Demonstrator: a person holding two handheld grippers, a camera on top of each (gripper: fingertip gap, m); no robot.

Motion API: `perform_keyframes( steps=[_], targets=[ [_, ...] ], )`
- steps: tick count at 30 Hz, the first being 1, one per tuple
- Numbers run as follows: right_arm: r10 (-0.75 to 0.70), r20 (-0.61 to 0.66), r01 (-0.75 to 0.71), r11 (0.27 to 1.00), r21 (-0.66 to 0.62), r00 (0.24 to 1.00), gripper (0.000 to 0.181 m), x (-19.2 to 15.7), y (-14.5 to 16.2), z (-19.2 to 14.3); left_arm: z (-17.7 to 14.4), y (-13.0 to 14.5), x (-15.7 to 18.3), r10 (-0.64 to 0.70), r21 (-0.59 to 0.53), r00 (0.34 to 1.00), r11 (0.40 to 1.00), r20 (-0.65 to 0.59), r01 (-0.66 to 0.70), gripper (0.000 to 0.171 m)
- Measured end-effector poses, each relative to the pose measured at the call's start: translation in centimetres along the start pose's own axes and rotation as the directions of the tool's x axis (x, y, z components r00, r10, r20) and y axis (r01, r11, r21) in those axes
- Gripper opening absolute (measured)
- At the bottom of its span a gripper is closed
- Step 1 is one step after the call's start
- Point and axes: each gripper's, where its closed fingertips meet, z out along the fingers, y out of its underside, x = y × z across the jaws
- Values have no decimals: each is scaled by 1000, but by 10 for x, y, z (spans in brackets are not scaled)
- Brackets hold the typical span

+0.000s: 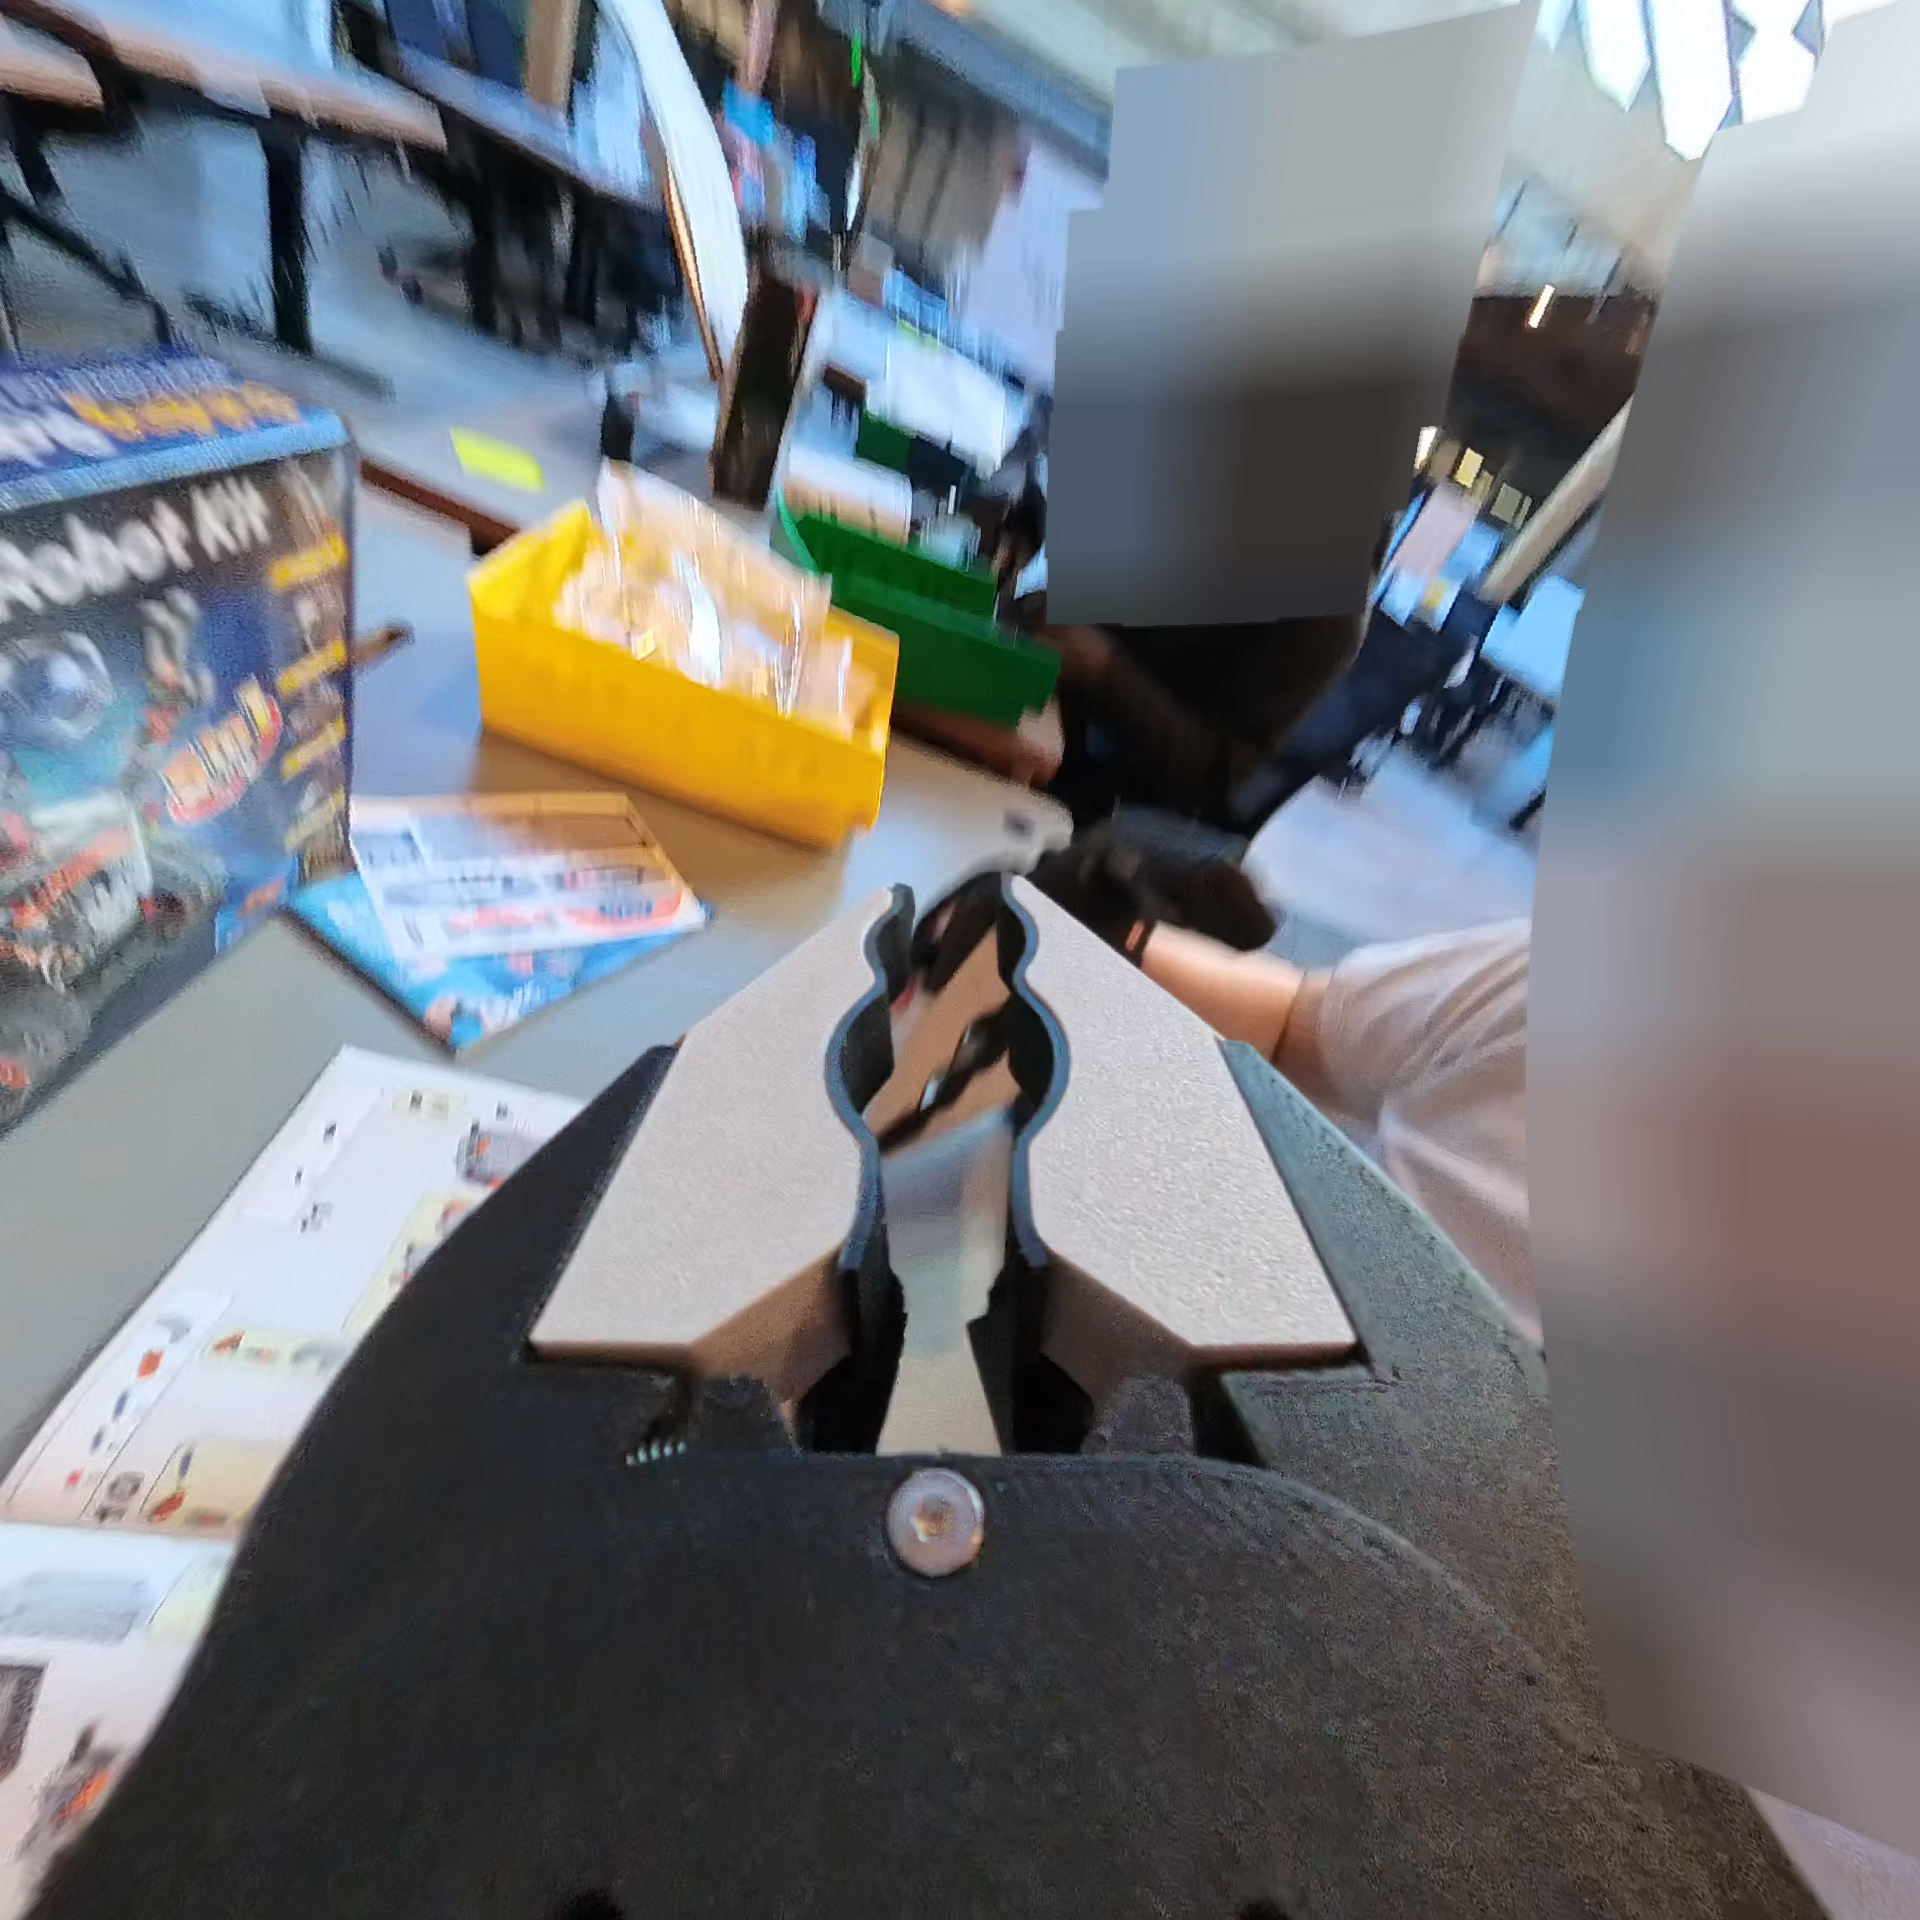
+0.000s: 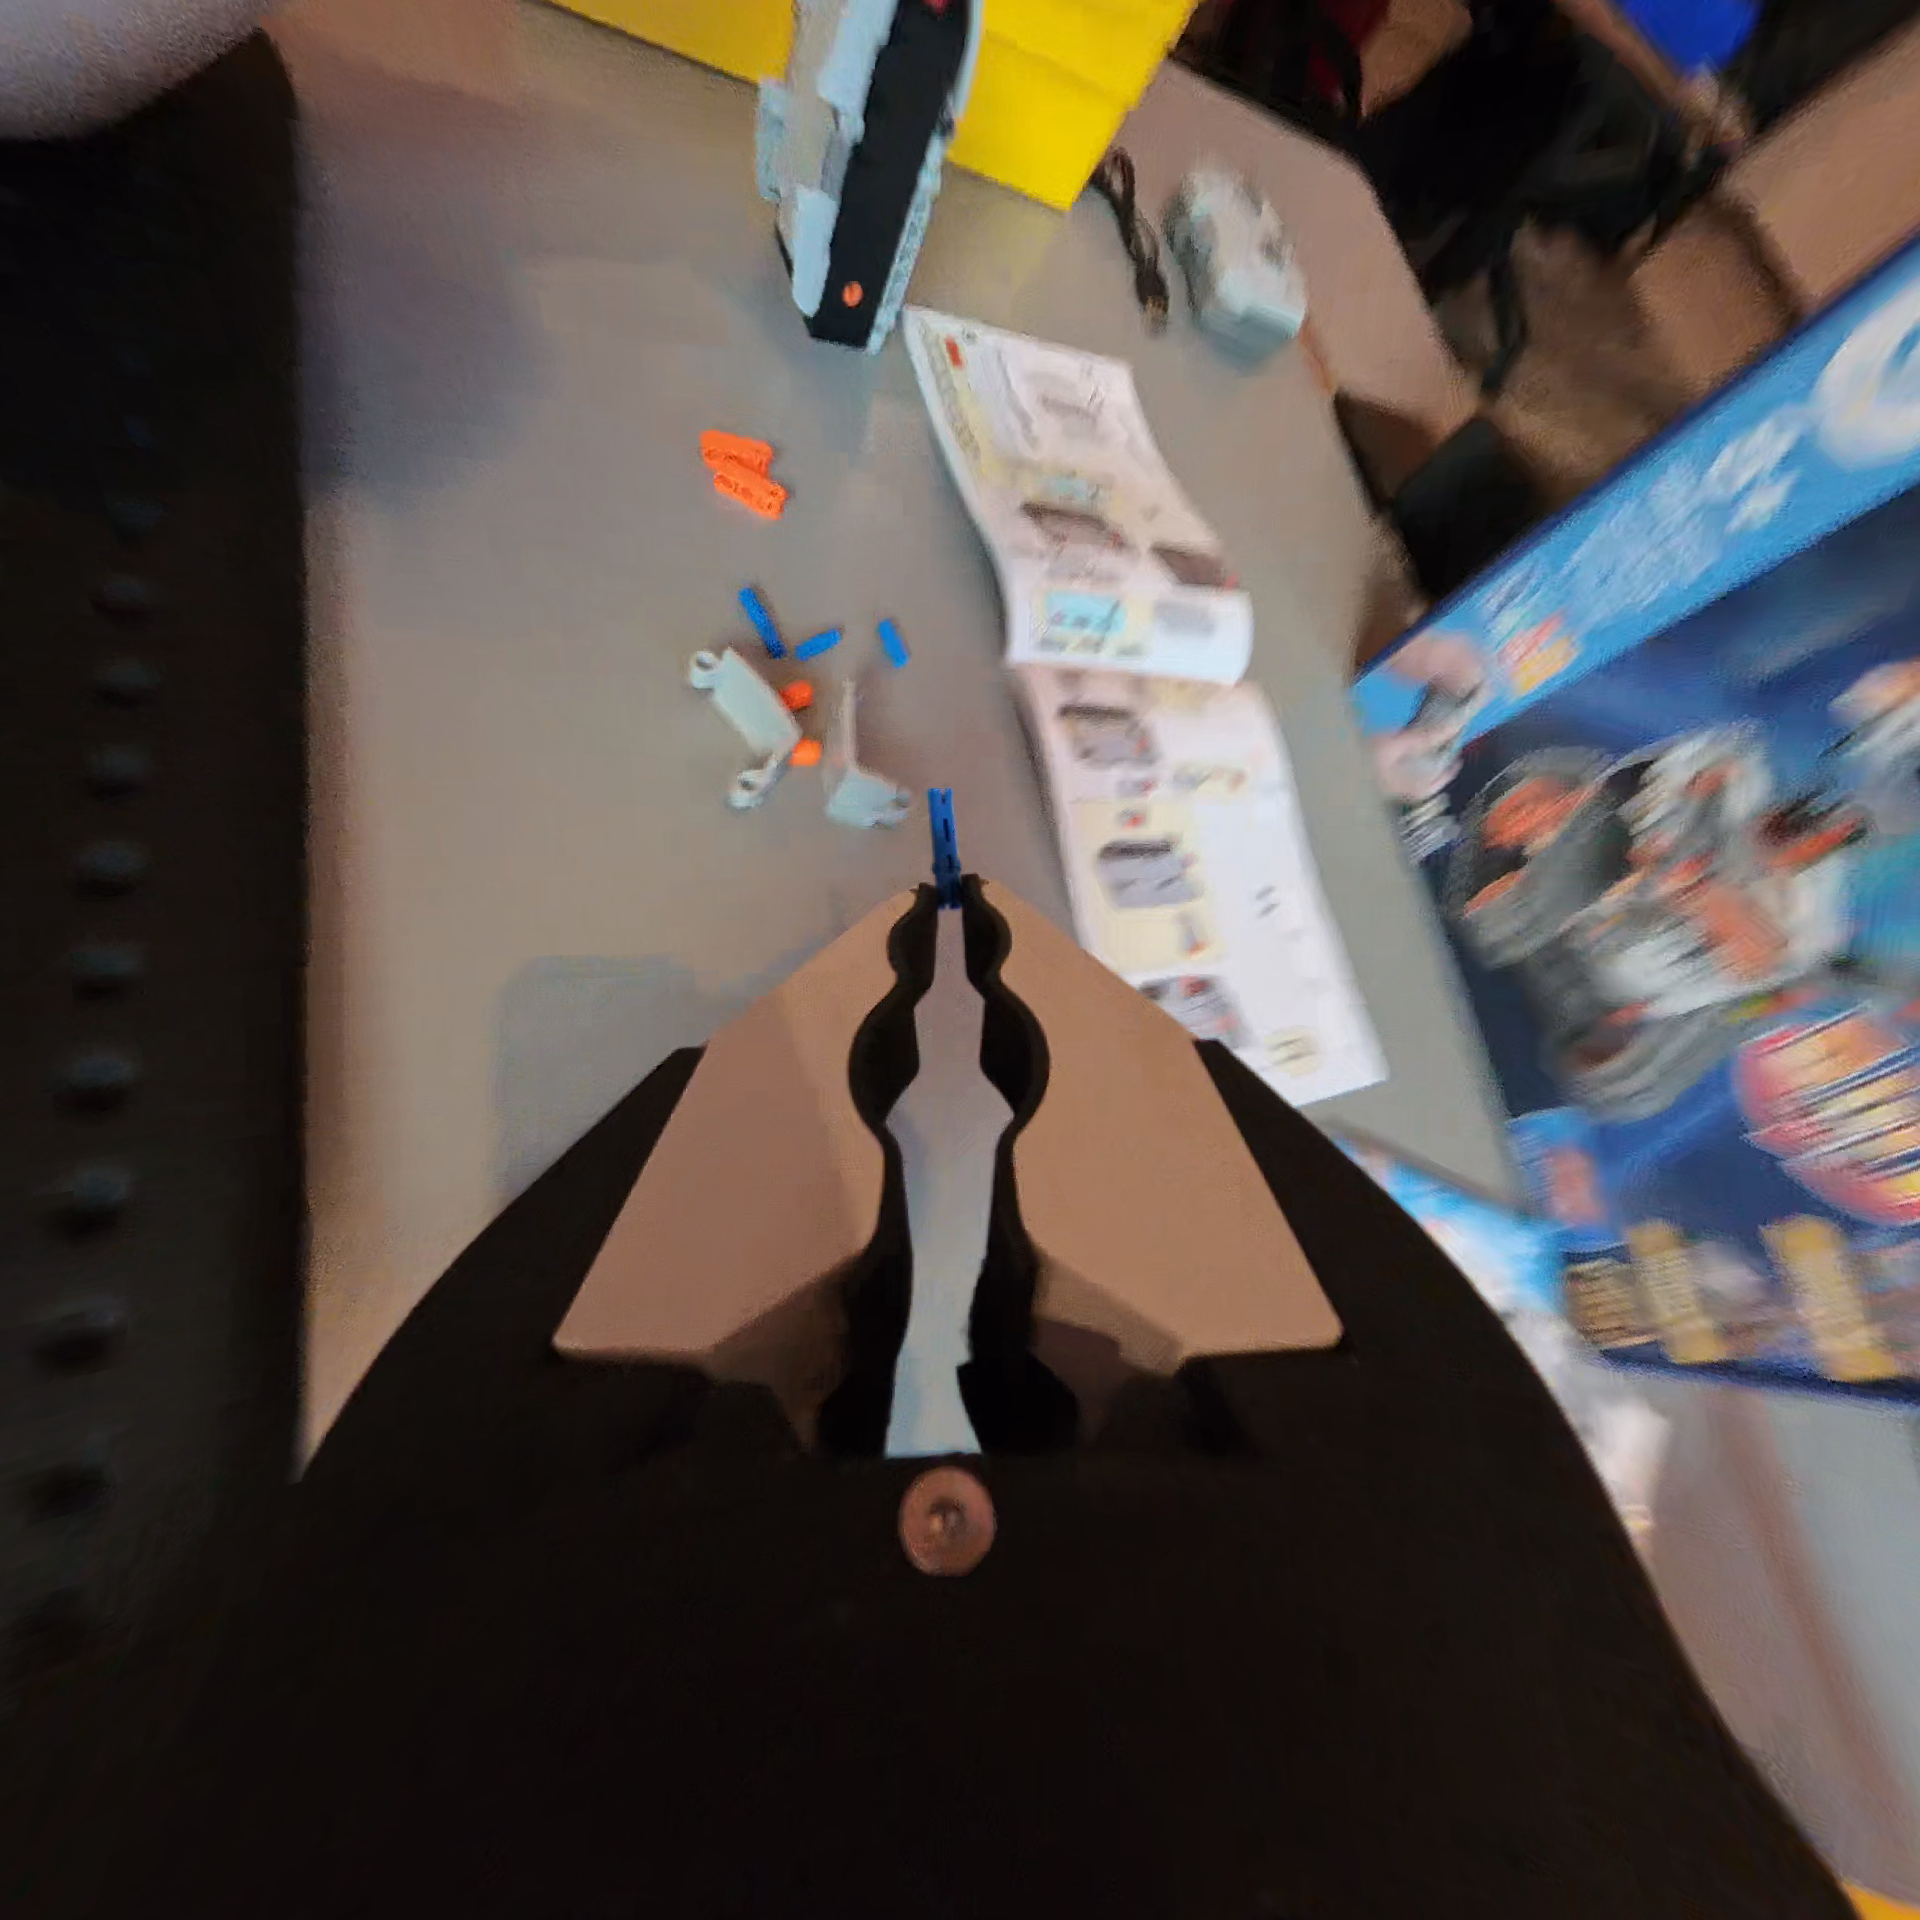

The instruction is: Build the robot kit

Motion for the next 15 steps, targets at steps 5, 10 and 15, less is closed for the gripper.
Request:
perform_keyframes(
  steps=[5,10,15],
  targets=[
    [-353,-59,353,935,-23,934,4,41,-60,-33,40,48,6,52,-289,998,956,-27,-58,24],
    [-496,-39,493,867,-78,867,4,54,-79,-40,58,73,-2,136,-426,990,898,24,-113,27],
    [-513,-6,510,856,-81,859,3,55,-84,-40,66,83,-9,166,-469,985,874,45,-126,15]
  ],
)
